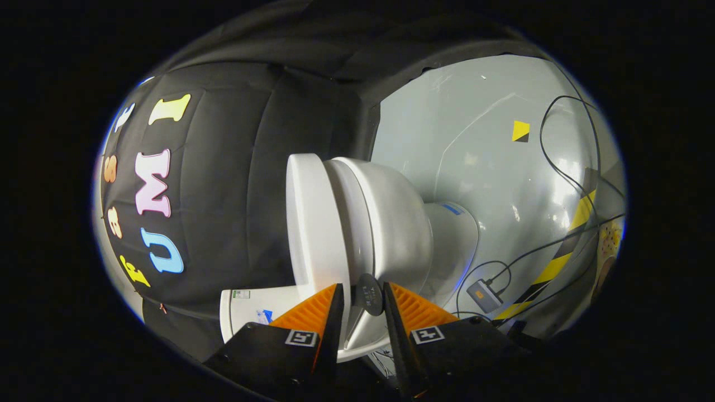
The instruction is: Open the toilet lid.
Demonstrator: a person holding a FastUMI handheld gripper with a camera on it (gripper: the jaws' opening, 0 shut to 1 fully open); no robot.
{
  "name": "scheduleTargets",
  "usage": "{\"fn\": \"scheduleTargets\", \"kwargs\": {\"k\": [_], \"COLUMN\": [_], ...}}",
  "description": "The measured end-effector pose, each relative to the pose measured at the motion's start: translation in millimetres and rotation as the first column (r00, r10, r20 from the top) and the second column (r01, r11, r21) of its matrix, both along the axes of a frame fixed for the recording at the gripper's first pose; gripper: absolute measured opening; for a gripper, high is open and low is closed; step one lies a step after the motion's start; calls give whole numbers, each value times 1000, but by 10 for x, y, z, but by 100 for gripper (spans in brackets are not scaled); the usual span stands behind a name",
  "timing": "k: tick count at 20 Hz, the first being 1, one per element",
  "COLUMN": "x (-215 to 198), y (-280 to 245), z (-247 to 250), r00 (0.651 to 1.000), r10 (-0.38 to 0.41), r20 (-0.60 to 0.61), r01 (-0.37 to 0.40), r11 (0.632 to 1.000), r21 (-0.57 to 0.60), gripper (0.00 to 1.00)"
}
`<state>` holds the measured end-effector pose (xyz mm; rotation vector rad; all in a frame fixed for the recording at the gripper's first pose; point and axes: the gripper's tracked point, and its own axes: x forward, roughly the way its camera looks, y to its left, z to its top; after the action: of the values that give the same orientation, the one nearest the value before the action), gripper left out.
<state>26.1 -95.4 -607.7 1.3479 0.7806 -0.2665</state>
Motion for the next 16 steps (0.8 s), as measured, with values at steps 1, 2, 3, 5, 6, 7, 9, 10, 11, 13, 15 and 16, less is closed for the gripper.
{"fn": "scheduleTargets", "kwargs": {"k": [1,2,3,5,6,7,9,10,11,13,15,16], "x": [8,29,59,59,19,47,51,58,58,66,66,70], "y": [7,18,46,-20,11,44,14,-8,30,48,78,97], "z": [-16,-21,3,-79,-62,-66,-46,-31,-36,-6,36,80], "r00": [1000,1000,1000,999,999,999,998,999,999,1000,999,997], "r10": [0,-7,-17,-43,-49,-53,-53,-48,-45,-17,47,71], "r20": [-2,7,21,-1,5,11,23,23,26,26,16,19], "r01": [0,7,16,43,49,53,51,47,44,17,-45,-69], "r11": [1000,1000,999,998,997,997,997,997,998,1000,996,992], "r21": [8,23,39,39,60,63,59,58,48,13,-76,-103], "gripper": [46,47,37,18,9,8,8,8,4,4,4,4]}}
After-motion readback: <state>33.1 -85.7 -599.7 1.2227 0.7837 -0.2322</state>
